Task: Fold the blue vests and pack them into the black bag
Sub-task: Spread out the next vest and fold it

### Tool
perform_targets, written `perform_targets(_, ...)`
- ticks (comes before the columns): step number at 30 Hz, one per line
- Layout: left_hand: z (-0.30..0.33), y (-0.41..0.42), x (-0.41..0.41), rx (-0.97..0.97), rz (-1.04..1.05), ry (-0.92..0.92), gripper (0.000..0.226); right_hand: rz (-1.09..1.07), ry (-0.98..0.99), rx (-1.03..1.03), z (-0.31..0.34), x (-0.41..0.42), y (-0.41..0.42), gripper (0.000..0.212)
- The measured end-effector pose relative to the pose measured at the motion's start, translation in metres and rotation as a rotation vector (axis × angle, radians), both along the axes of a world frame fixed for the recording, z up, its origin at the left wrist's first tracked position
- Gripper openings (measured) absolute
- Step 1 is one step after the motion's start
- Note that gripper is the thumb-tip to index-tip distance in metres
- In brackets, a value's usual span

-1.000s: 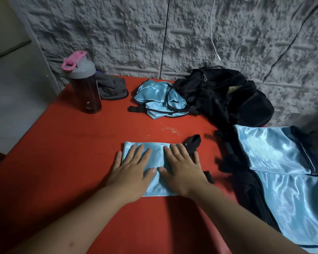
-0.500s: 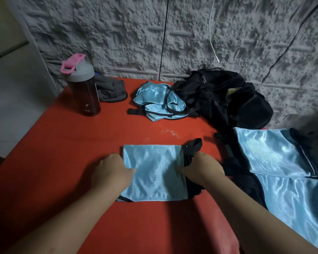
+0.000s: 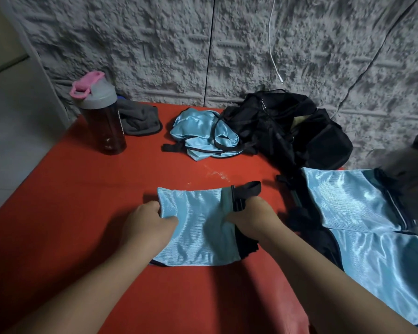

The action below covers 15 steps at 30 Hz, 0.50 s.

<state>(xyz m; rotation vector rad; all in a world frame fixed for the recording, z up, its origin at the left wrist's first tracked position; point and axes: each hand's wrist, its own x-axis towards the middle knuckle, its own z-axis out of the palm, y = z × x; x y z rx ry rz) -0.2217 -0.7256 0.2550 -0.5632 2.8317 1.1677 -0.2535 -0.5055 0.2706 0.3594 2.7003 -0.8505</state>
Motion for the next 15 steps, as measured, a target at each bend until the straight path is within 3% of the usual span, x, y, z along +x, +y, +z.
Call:
perform_targets(7, -0.0048, -0.0025, -0.0023, 0.086, 0.037, -0.005, 0.021, -0.13, -0.054, -0.346, 0.0012, 0.0014, 0.0007, 0.028)
perform_targets(15, -0.0055, -0.0049, -0.0015, 0.107, 0.042, -0.004, 0.022, -0.116, -0.041, -0.523, 0.0059, 0.0017, -0.0069, 0.04)
